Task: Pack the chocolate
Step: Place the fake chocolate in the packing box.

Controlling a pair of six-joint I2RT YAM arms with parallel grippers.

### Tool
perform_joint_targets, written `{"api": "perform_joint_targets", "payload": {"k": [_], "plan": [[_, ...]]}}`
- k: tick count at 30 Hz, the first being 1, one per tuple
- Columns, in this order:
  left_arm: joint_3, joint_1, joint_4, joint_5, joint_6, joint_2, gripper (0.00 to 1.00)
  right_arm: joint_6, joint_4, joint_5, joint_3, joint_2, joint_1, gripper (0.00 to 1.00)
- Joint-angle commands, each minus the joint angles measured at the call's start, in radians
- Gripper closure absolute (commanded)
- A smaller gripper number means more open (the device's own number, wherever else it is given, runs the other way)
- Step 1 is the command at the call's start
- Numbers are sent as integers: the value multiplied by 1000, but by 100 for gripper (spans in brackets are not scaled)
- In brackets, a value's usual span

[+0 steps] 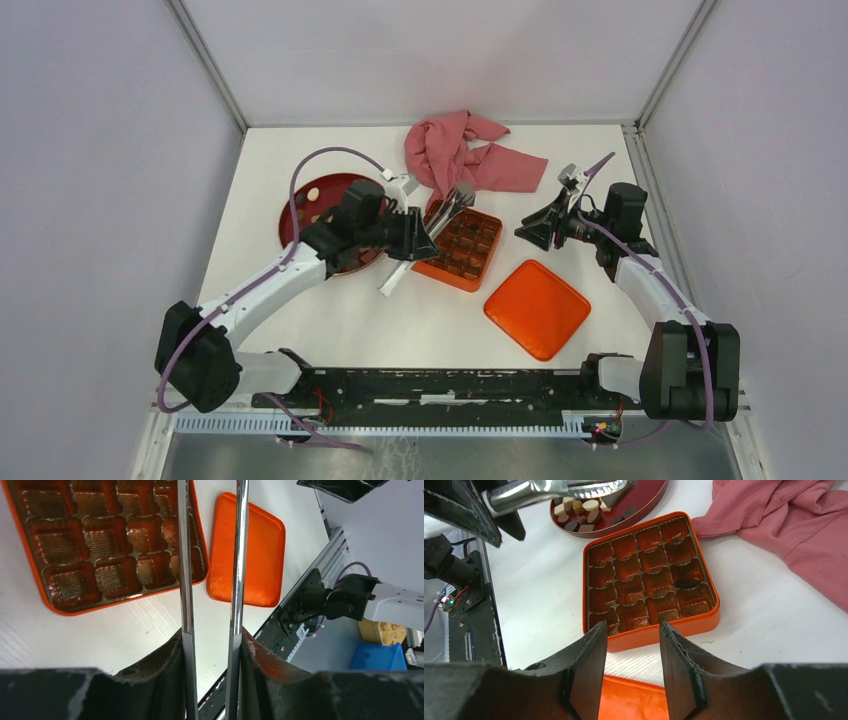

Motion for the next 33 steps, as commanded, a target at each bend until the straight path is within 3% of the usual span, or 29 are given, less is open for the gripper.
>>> {"api": "perform_joint_targets", "payload": {"k": [1, 13, 33], "plan": [[44, -93, 142, -130, -66, 59, 98, -21, -2, 3, 45, -9, 0, 51], [86, -232, 160, -258, -50, 212, 98, -24, -5, 6, 47, -6, 0, 52], [196, -258, 87, -314, 17, 405, 96, -25, -8, 4, 47, -4, 0, 51]]}}
